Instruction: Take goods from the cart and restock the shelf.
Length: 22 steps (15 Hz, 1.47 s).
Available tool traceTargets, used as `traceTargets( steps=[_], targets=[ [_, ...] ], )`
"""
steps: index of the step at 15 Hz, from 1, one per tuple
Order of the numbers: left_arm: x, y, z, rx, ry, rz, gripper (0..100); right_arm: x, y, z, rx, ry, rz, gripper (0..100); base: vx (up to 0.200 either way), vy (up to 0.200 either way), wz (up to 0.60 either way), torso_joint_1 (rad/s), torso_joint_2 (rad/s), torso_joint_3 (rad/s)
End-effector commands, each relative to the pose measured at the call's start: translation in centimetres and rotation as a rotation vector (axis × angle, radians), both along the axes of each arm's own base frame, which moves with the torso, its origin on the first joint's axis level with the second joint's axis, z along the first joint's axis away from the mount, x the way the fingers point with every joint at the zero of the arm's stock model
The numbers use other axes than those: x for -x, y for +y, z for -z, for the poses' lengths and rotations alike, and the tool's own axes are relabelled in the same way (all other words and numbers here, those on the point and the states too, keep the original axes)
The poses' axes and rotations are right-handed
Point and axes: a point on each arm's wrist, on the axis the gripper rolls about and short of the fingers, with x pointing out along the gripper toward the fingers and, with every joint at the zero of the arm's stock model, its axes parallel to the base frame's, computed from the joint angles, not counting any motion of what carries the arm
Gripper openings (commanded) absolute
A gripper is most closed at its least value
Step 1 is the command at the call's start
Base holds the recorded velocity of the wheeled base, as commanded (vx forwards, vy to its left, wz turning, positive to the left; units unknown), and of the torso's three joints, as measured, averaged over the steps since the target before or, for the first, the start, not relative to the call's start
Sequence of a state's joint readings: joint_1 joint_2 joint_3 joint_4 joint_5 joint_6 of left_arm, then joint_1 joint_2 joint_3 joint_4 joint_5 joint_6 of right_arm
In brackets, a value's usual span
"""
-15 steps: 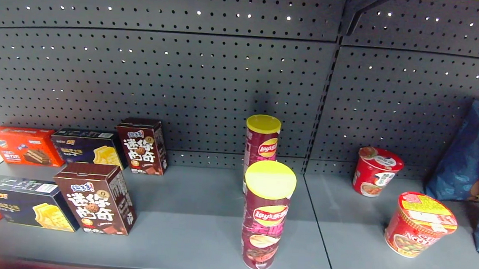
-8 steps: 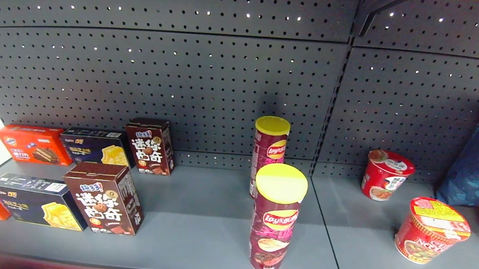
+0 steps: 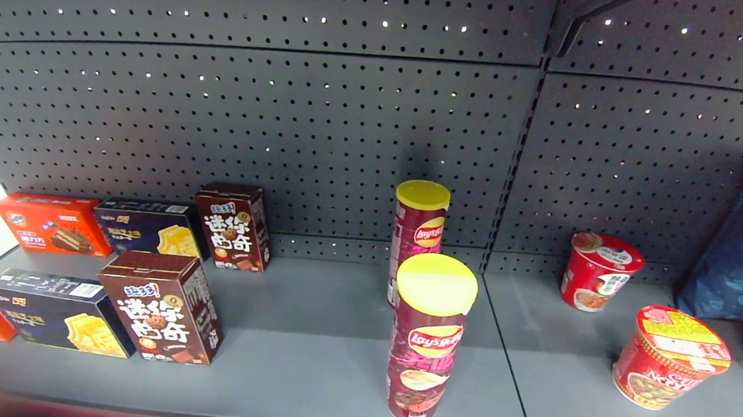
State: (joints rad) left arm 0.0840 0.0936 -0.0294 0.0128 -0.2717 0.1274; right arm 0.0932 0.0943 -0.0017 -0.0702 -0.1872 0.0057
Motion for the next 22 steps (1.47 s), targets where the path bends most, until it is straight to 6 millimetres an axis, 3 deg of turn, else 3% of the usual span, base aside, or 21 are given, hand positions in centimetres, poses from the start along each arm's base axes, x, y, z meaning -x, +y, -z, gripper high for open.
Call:
traceTargets(
  steps=[1,22],
  targets=[
    [-0.01,0.0,0.0,0.002,0.002,-0.001,100,-0.04,0.01,0.0,0.001,0.004,-0.004,100,0.0,0.0,0.0,0.0,0.0,0.0],
    [-0.03,0.02,0.0,0.058,0.014,-0.017,100,-0.04,0.01,0.0,0.001,0.004,-0.004,100,0.0,-0.029,0.0,0.0,0.0,0.0]
  ],
)
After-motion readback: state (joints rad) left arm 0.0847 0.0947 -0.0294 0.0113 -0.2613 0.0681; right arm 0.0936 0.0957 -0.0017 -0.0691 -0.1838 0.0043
